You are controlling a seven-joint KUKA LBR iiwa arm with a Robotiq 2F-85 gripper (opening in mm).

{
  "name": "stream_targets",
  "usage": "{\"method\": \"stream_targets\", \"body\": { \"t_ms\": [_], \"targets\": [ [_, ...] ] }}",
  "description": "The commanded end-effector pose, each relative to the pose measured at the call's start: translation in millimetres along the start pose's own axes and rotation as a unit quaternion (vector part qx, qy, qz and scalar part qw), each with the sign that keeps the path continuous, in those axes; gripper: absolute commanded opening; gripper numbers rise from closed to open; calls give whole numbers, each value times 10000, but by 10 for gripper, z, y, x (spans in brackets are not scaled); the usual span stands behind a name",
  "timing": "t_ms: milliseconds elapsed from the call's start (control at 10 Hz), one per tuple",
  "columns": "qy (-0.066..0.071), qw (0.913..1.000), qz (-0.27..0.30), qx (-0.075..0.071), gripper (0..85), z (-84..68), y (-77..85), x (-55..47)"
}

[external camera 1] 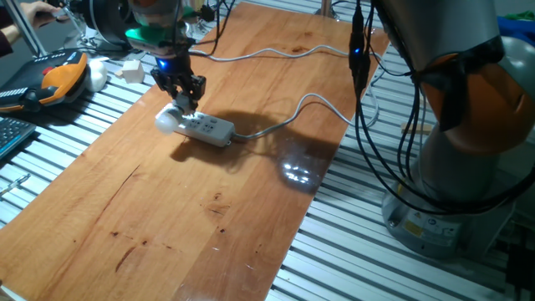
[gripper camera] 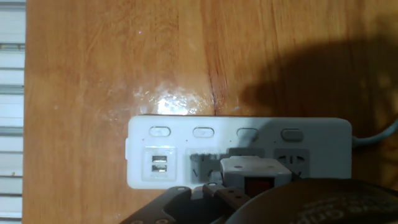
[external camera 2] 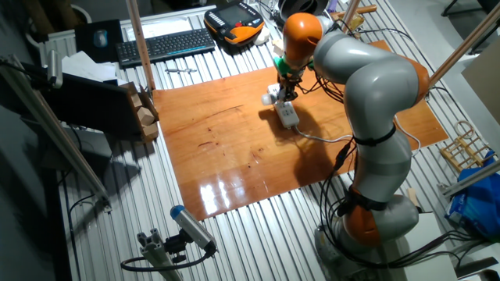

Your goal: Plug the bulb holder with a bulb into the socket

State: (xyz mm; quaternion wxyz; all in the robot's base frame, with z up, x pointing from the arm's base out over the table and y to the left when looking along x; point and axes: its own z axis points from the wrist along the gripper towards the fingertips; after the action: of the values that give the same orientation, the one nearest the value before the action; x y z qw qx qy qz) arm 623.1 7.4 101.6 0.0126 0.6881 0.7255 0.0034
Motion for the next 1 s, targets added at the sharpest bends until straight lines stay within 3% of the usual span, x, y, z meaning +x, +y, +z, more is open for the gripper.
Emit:
{"method": "stream_targets", "body": {
  "t_ms": [0,300,900],
  "targets": [
    [62,10000,1,-14,0,29,0,-1],
    [155,9999,26,5,0,28,-14,11],
    [141,9999,56,37,0,32,-46,4]
  ]
}}
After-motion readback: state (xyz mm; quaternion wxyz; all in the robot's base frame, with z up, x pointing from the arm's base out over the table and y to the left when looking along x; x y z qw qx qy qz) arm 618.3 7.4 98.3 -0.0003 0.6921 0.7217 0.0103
